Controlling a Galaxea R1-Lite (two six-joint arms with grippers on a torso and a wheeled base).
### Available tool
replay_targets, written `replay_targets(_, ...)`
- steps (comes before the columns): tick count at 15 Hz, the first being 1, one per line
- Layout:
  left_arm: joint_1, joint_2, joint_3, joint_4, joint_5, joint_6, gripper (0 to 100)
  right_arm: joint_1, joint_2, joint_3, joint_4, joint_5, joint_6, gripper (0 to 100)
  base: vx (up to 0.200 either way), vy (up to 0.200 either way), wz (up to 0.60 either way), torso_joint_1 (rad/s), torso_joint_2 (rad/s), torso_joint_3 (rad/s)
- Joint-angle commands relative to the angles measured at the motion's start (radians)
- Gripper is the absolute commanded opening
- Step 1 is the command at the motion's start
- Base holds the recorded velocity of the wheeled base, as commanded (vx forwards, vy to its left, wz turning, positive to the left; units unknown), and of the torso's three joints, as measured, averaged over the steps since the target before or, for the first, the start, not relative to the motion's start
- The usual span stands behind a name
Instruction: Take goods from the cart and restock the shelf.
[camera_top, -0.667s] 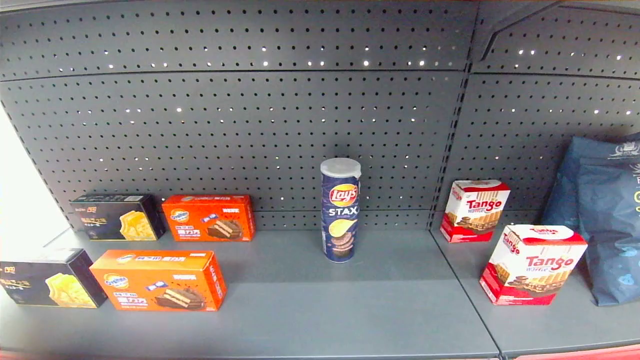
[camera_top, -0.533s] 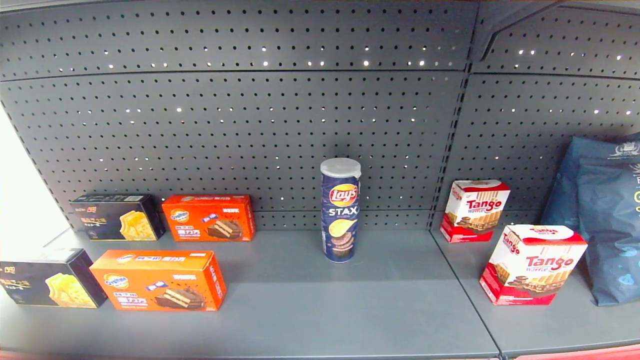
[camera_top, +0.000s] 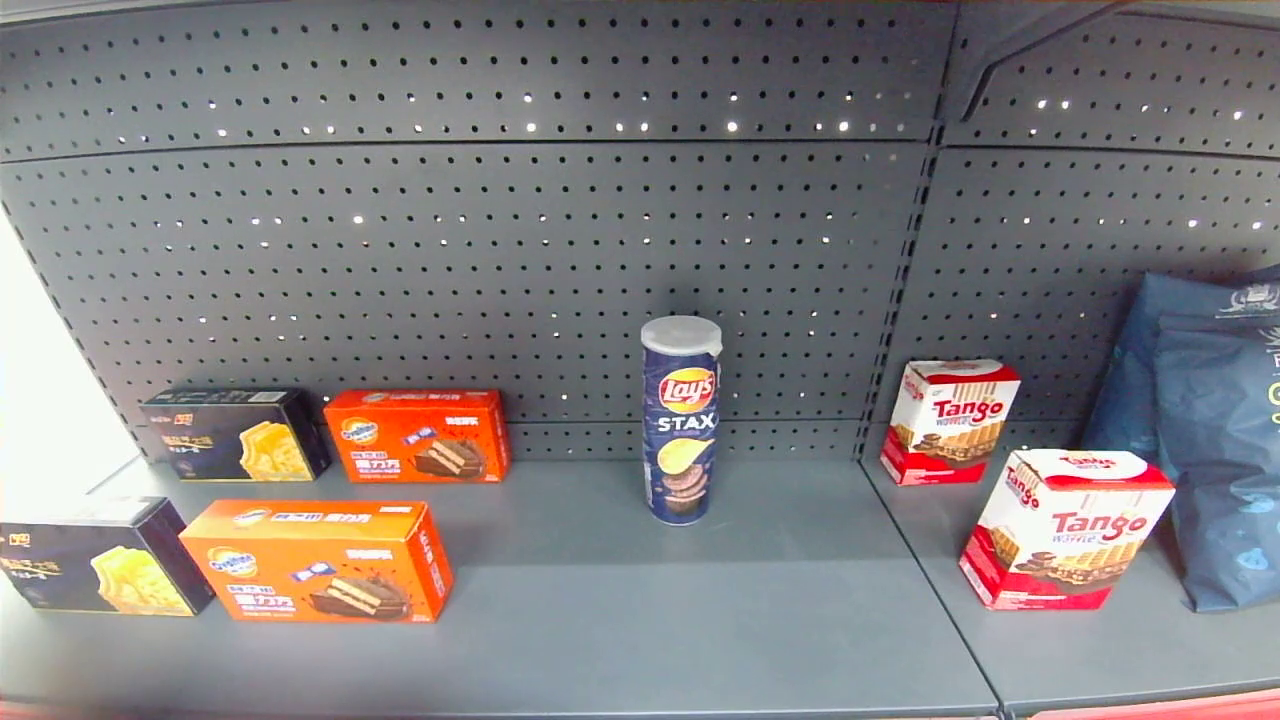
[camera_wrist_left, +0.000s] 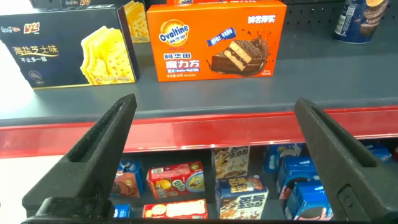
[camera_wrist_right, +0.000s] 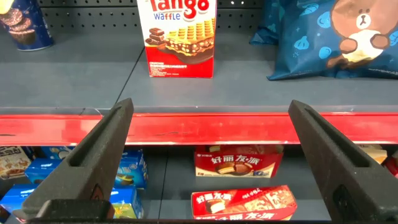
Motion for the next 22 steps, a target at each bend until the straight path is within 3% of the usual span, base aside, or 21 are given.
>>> replay_targets(1, 0.000, 0.001, 0.000, 0.000, -0.002, 0.000, 100, 0.000, 0.001, 0.000, 0.000, 0.000, 0.000, 100, 0.000, 0.000, 0.60, -0.002, 0.00, -0.002)
replay_targets(20, 0.000, 0.001, 0.000, 0.000, -0.002, 0.001, 100, 0.000, 0.001, 0.000, 0.000, 0.000, 0.000, 100, 0.000, 0.000, 0.60, 0.002, 0.00, 0.003)
replay_targets(22, 0.000, 0.001, 0.000, 0.000, -0.002, 0.003, 100, 0.000, 0.001, 0.000, 0.000, 0.000, 0.000, 100, 0.000, 0.000, 0.00, 0.000, 0.00, 0.000)
